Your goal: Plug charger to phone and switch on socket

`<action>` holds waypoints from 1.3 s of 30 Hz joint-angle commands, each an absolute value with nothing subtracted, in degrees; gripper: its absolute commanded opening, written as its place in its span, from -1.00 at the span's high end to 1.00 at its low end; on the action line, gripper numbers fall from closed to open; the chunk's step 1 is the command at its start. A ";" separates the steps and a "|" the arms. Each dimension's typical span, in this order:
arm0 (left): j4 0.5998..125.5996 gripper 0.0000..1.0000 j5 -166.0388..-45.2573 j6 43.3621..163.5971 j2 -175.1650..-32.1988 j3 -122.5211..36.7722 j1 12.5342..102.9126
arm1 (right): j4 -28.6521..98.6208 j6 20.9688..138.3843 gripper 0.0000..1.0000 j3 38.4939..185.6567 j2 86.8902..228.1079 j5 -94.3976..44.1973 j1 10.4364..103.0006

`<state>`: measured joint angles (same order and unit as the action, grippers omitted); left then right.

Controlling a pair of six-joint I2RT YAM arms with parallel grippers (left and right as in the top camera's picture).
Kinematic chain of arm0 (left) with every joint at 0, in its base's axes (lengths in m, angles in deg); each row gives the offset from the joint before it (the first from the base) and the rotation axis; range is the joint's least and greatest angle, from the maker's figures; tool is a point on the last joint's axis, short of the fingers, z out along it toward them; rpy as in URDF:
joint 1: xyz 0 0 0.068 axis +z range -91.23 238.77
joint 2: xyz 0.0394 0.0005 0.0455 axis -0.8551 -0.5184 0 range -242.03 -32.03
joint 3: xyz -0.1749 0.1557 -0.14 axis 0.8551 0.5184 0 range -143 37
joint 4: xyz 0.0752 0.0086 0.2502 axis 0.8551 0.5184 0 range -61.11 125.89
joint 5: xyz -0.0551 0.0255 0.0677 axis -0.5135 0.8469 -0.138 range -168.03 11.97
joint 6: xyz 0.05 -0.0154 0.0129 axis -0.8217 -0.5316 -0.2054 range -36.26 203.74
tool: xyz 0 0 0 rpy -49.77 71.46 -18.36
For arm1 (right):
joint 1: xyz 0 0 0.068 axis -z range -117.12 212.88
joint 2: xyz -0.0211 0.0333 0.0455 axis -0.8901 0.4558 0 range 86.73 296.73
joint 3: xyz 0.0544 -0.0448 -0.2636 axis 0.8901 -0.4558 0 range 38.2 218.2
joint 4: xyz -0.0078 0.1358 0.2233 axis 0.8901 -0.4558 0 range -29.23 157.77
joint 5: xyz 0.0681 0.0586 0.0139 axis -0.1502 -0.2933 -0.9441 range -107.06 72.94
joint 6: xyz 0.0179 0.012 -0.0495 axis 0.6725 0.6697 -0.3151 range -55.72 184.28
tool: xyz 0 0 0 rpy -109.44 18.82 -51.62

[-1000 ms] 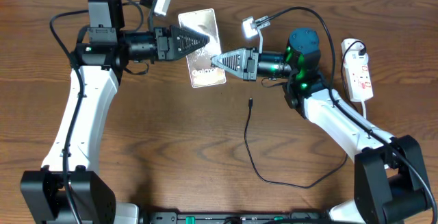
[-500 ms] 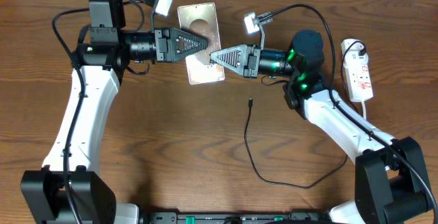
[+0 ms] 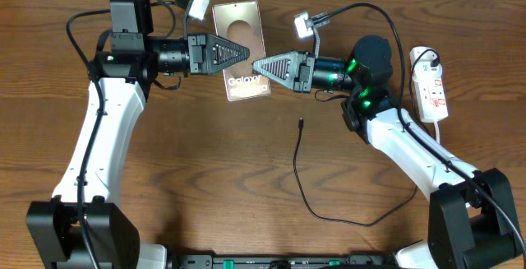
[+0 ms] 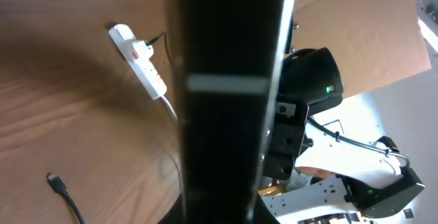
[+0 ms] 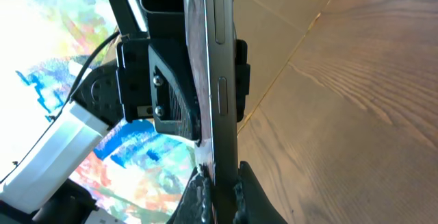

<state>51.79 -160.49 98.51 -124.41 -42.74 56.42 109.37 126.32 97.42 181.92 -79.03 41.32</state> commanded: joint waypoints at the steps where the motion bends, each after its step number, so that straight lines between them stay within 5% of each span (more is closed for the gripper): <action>1: 51.92 0.85 -164.71 98.40 -122.91 -43.49 53.93 | 108.11 125.16 0.95 98.14 182.97 -72.50 40.73; 4: 53.06 0.85 -155.42 98.38 -122.91 -43.46 53.91 | 107.76 122.06 0.62 98.14 182.97 -73.39 41.19; 6: 56.95 0.85 -143.64 98.40 -122.91 -43.42 53.91 | 104.81 117.73 0.18 98.14 182.97 -73.59 41.63; 9: 65.23 0.85 -125.93 98.38 -123.01 -43.33 53.80 | 96.70 111.19 0.01 98.14 182.97 -73.50 42.54; 17: 73.21 0.86 -96.86 98.40 -123.34 -38.55 49.63 | 60.28 86.80 -0.07 98.14 182.97 -58.64 45.93; 23: 72.57 0.86 -90.30 98.66 -127.71 -35.20 44.58 | 43.63 83.85 -0.06 98.14 182.97 -38.84 46.17; 39: 70.61 0.84 -87.38 98.84 -138.84 -35.20 40.51 | 35.45 82.39 -0.07 98.14 182.97 -34.95 44.01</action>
<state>70.63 -89.01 98.77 -137.81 -34.85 40.69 35.26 83.28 97.99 182.95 -35.51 45.10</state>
